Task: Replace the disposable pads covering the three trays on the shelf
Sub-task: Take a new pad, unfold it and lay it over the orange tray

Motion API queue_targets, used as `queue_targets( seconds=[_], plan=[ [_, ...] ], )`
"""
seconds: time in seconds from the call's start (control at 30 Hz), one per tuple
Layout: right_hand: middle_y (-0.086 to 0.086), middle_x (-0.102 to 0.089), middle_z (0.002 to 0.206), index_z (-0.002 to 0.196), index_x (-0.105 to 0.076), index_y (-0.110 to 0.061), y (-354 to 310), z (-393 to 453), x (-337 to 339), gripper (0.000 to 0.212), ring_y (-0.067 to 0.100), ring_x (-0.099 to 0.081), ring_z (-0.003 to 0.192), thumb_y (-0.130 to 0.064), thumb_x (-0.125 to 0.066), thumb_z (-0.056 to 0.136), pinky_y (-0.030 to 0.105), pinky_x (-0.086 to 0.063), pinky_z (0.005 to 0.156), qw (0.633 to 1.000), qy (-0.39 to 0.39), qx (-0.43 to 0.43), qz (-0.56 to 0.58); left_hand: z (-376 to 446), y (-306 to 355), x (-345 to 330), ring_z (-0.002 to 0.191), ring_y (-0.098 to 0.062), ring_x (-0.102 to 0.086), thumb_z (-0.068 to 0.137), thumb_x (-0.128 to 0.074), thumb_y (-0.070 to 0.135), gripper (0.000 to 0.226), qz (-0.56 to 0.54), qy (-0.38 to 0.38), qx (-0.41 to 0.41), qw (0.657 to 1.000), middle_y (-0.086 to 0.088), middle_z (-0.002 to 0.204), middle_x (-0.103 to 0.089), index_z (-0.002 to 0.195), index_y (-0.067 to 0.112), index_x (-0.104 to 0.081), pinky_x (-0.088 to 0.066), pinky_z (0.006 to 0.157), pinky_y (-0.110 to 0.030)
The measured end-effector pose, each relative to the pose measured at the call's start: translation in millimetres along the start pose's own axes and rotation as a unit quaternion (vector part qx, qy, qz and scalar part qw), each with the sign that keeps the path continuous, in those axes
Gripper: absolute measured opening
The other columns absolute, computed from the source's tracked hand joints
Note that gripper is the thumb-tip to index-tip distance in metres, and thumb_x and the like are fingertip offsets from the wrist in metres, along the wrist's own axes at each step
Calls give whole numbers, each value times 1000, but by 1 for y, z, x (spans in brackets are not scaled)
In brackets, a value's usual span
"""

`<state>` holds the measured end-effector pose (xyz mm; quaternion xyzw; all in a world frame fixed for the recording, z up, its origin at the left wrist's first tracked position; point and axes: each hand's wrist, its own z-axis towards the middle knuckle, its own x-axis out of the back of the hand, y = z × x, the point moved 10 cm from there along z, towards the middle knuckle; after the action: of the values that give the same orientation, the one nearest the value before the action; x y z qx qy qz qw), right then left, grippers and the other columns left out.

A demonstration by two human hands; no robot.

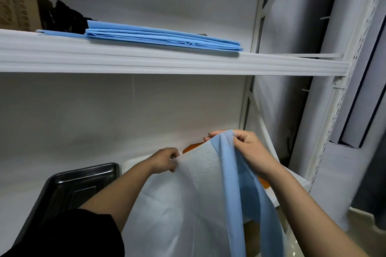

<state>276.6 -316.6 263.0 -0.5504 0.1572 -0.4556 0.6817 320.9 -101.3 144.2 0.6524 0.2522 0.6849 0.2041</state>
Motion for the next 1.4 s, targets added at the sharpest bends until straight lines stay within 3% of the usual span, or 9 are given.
queue_targets(
  seconds=[0.23,0.43,0.57,0.7,0.8,0.97,1.23,1.33,1.4],
  plan=[
    [1,-71,111,116,-63,-8,-5,-2,13,32,11,-66,106,-19,-37,101,18,-52,84,998,-10,-7,69,-12,-25,10,71,-11,-67,91,-57,12,14,-36,19,27,999,-3,90,-66,78,16,-60,-47,62,-20],
    [-9,-70,111,111,-68,-20,8,8,40,29,1,-65,99,-24,-42,101,11,-51,75,997,77,-3,-4,-35,-41,65,78,-25,-68,90,-54,18,16,-63,176,39,982,0,68,-69,74,17,-52,-49,71,-34],
    [19,-68,91,98,-70,-7,25,13,50,25,19,-61,76,-22,-51,98,22,-49,62,988,157,-8,3,-64,-44,105,78,-26,-61,89,-56,35,18,36,298,64,952,0,76,-67,82,19,-54,-49,72,-36],
    [9,-69,82,91,-68,-5,31,24,52,20,13,-61,69,-20,-55,95,24,-49,61,981,193,-12,11,-89,-40,132,83,-26,-60,89,-59,33,15,46,377,50,924,-1,87,-65,91,17,-59,-47,71,-34],
    [3,-69,79,86,-69,-11,33,35,54,15,11,-59,68,-16,-57,94,24,-47,59,977,213,-16,21,-97,-32,145,89,-25,-60,90,-59,27,20,64,401,21,914,-2,102,-62,103,13,-65,-47,78,-34],
    [-1,-61,70,92,-67,-9,42,57,63,18,-6,-49,46,-11,-50,97,9,-36,42,978,206,-45,5,-93,-23,150,76,-26,-54,89,-57,20,14,94,381,2,920,1,80,-48,78,11,-53,-37,65,-31],
    [11,-66,103,109,-65,-6,83,83,89,25,19,-57,81,-9,-43,97,24,-43,65,965,233,-120,15,-71,-4,134,83,-31,-61,93,-47,27,19,195,352,22,915,-6,91,-67,90,12,-59,-44,64,-32],
    [9,-61,123,120,-58,-12,62,70,100,31,27,-55,109,-9,-44,93,34,-41,89,906,372,-58,-194,-59,9,119,84,-30,-62,94,-44,26,19,240,344,20,908,-5,95,-67,91,14,-59,-42,64,-31],
    [6,-62,118,119,-59,-14,22,73,61,32,28,-55,111,-15,-47,89,40,-38,94,864,342,94,-356,-49,18,108,85,-30,-63,95,-42,26,20,275,327,20,904,-5,97,-66,92,14,-58,-40,64,-30]
  ],
)
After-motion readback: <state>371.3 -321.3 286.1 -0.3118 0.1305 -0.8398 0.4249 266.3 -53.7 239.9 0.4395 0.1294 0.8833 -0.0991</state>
